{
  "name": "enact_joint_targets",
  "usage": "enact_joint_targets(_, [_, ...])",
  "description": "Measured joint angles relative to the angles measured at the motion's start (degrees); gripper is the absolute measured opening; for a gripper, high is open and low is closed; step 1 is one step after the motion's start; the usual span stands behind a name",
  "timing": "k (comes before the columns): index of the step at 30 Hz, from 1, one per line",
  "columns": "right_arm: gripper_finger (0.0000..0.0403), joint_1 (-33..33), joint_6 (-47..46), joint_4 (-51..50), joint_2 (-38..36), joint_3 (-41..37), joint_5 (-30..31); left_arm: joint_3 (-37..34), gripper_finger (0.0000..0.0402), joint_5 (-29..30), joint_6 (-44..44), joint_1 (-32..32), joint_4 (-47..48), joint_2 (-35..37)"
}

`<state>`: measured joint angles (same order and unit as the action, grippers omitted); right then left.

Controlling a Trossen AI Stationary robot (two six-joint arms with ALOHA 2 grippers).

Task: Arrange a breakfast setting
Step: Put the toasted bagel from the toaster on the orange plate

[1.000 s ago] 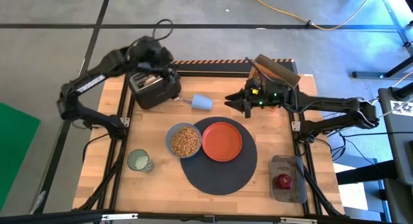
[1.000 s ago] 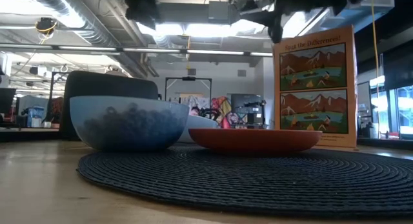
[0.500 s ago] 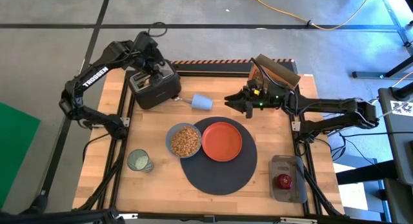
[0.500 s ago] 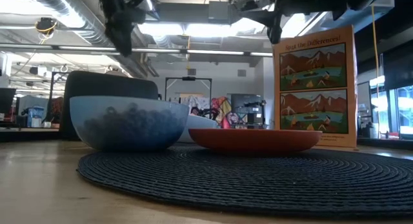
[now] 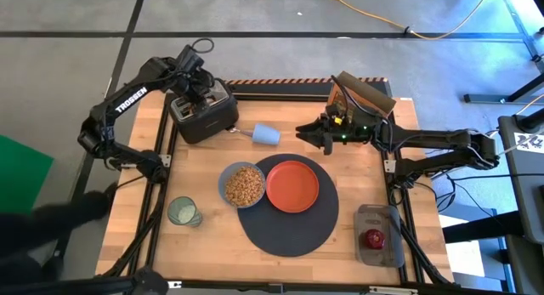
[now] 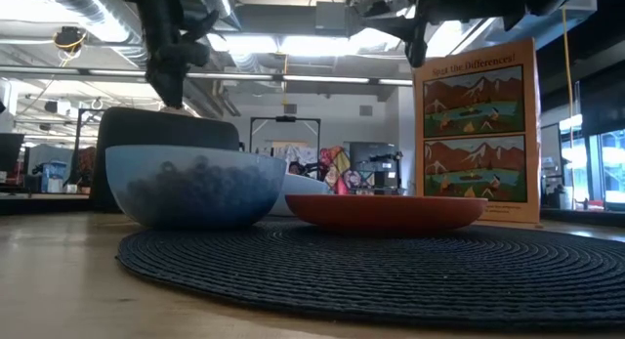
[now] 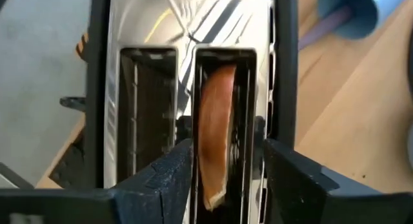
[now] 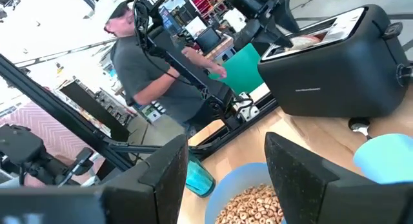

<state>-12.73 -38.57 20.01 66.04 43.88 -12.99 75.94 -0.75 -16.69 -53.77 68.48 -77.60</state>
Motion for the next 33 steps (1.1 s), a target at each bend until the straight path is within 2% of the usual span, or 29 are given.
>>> enact_joint_targets(8, [0.0195,0.0,0.0,-0.01,0.0,0.0,1.02,-2.14,0.0166,0.22,-0.09,-1.89,-1.25,0.09])
enact_joint_targets(20, [0.0195,0.0,0.0,-0.02,0.0,0.0,1.89,-2.25,0.0095,1.02,-1.03,-1.84,-2.26,0.04])
enact_joint_targets(33, [0.0195,0.0,0.02,-0.01,0.0,0.0,2.06,-2.27,0.0058,0.09,0.04,-1.82,-2.3,0.52])
